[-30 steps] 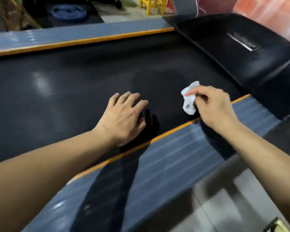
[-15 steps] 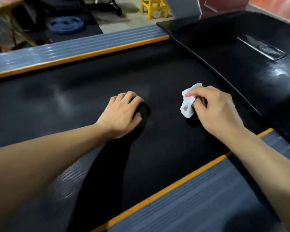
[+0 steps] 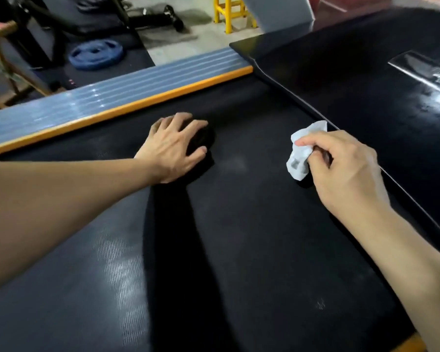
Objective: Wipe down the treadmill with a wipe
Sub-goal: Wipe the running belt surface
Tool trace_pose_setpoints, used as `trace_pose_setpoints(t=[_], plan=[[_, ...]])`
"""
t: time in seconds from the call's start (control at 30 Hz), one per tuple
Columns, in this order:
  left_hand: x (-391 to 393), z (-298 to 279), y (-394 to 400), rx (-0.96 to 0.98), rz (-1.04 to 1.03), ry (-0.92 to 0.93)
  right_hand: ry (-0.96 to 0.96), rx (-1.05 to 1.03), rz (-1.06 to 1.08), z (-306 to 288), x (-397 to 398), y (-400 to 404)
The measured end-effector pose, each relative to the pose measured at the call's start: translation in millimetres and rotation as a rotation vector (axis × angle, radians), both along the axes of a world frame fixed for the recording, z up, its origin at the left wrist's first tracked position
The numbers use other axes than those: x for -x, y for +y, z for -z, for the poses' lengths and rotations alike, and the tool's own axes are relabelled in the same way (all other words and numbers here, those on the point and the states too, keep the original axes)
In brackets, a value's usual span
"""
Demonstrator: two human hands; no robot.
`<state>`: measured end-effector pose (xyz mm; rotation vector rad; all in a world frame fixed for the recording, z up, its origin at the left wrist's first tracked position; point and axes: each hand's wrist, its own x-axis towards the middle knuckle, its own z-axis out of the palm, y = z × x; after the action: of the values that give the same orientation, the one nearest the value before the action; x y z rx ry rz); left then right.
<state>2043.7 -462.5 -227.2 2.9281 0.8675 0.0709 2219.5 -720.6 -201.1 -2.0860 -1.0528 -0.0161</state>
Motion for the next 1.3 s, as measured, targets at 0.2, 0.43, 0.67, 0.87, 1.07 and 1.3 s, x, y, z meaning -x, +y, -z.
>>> trace_pose_setpoints(t=[0.2, 0.43, 0.67, 0.87, 1.07, 1.3], plan=[[-1.0, 20.5, 9.3, 0.055, -0.027, 0.003, 0.084, -0.02, 0.018, 3.4, -14.8, 35.7], [-0.9, 23.7, 12.4, 0.077, -0.025, -0.017, -0.057, 0.039, 0.129, 29.5, -15.5, 69.5], [-1.4, 22.8, 17.3, 0.093, 0.012, -0.023, -0.128, 0.351, 0.241, 13.0, -0.3, 96.8], [-1.7, 22.1, 15.7, 0.12, 0.018, -0.033, -0.022, 0.245, 0.093, -24.9, -27.9, 170.0], [-1.1, 19.8, 16.1, 0.151, 0.019, -0.039, -0.157, 0.365, 0.089, 7.1, -79.5, 237.8], [-2.2, 21.7, 18.3, 0.146, 0.018, -0.033, -0.18, 0.287, -0.225, 35.4, -16.9, 259.8]])
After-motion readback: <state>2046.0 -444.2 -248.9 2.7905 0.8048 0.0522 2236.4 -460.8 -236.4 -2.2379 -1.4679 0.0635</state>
